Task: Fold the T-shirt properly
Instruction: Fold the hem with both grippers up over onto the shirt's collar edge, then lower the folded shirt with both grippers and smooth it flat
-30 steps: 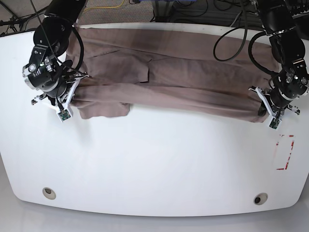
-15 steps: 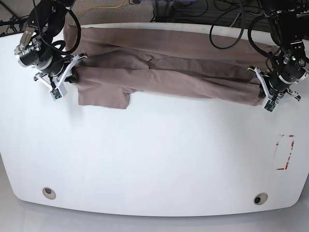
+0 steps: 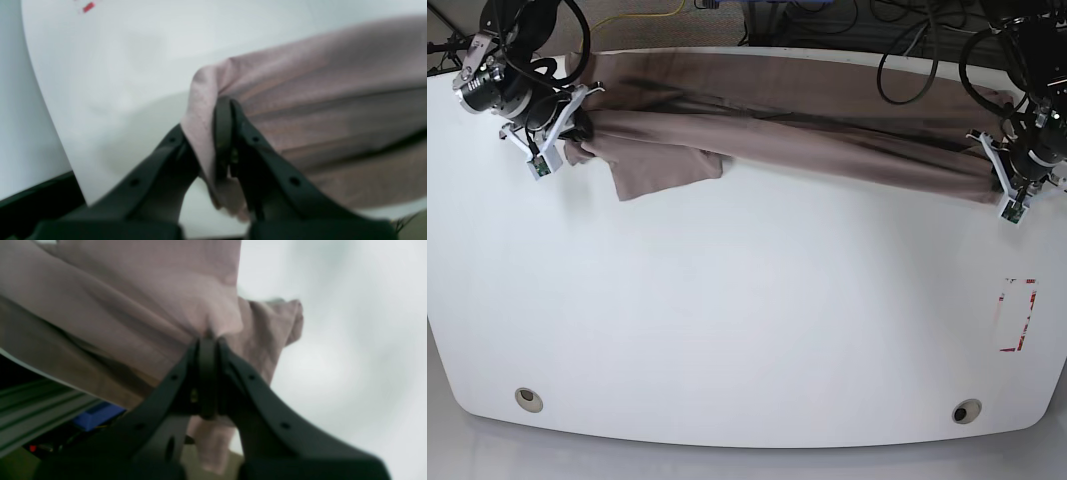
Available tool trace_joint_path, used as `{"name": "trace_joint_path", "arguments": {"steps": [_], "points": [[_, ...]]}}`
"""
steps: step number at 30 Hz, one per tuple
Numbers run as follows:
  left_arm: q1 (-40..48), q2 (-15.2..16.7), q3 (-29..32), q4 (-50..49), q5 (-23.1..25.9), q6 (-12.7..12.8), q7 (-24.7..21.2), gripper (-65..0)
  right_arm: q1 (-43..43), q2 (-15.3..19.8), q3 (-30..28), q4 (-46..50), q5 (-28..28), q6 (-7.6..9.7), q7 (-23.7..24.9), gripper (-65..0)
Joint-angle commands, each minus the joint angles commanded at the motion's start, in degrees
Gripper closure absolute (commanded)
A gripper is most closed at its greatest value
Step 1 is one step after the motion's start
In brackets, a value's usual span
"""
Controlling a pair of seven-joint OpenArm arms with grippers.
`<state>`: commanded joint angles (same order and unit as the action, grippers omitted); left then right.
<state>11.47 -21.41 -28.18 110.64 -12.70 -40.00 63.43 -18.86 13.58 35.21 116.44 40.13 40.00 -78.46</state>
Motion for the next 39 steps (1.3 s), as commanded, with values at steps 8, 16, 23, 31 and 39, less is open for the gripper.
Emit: {"name": "trace_joint_path", "arguments": {"steps": [8,16,23,31,39], "points": [[3.43,-0.26,-0.35,0.0,0.35,0.0,0.0,0.0,-1.58,0.0,-0.09,0.0,-0.09,0.0,0.0,0.0],[6.68,-1.14,0.18,0.0,0.35,0.0,0.0,-2.1,-2.02,-0.26,-0.26,0.0,-0.35,0.0,0.0,-1.7],[8.35,-2.29,2.29,0.0,0.35,0.0,0.0,-39.9,-2.11,-0.26,-0.18,-0.09,-0.53,0.0,0.09,-28.5],[7.56,-3.43,2.29,0.26,-0.09,0.0,3.52,-56.8,-1.58,0.18,0.44,0.0,0.09,0.0,0.7,-49.8],[2.64,-3.08,2.11,3.34,-5.27,0.0,9.14,-51.4,1.67,-2.55,2.64,0.0,8.09,0.0,1.49,-45.7]]}}
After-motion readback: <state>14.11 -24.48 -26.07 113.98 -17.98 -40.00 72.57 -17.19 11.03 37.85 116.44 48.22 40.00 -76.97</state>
